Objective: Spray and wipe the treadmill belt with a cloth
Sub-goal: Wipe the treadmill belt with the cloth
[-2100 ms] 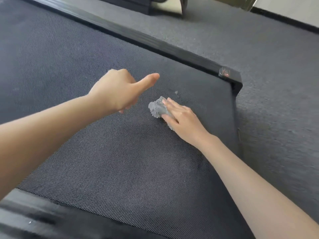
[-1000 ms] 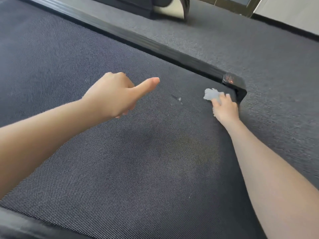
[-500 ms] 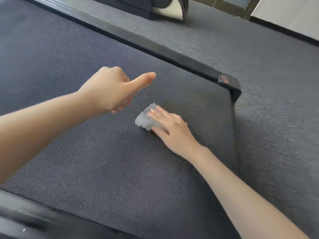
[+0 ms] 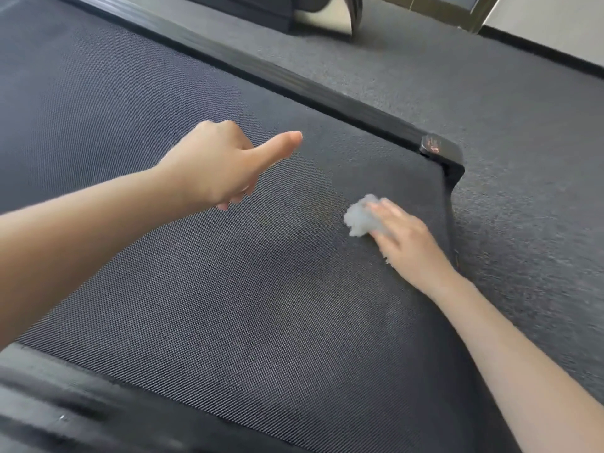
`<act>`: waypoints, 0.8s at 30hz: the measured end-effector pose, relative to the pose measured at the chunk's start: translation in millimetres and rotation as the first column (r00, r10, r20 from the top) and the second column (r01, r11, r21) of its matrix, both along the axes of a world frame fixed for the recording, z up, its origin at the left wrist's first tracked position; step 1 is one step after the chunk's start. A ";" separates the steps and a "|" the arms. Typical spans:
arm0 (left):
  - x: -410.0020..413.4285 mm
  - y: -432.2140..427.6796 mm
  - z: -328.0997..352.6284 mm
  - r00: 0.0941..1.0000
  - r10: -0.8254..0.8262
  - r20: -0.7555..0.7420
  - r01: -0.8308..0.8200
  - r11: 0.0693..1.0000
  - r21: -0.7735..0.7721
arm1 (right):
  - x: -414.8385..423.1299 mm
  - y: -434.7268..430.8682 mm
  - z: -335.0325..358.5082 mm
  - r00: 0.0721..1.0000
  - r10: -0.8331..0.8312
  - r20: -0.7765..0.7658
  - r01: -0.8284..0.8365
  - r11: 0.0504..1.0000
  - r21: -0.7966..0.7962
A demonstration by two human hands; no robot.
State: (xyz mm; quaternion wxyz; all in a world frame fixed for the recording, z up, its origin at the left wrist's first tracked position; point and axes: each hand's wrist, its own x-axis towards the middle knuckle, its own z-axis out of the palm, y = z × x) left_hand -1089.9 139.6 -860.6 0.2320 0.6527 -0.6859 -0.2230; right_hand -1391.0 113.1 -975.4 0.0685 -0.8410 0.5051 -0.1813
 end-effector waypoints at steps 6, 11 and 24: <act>3.1 -4.5 -6.7 1.000 -0.004 -0.001 0.004 1.000 0.000 | -37.4 -60.9 2.7 0.786 -0.617 -0.046 0.618 0.780 0.102; 1.3 -0.6 -9.2 0.999 -0.023 0.033 0.022 0.999 0.025 | -5.3 -63.2 3.3 0.858 -0.511 -0.046 0.512 0.850 0.121; -13.7 38.4 -8.6 0.993 -0.112 0.035 0.111 0.994 0.020 | 72.8 97.5 6.4 0.982 0.167 0.091 -0.178 0.977 0.119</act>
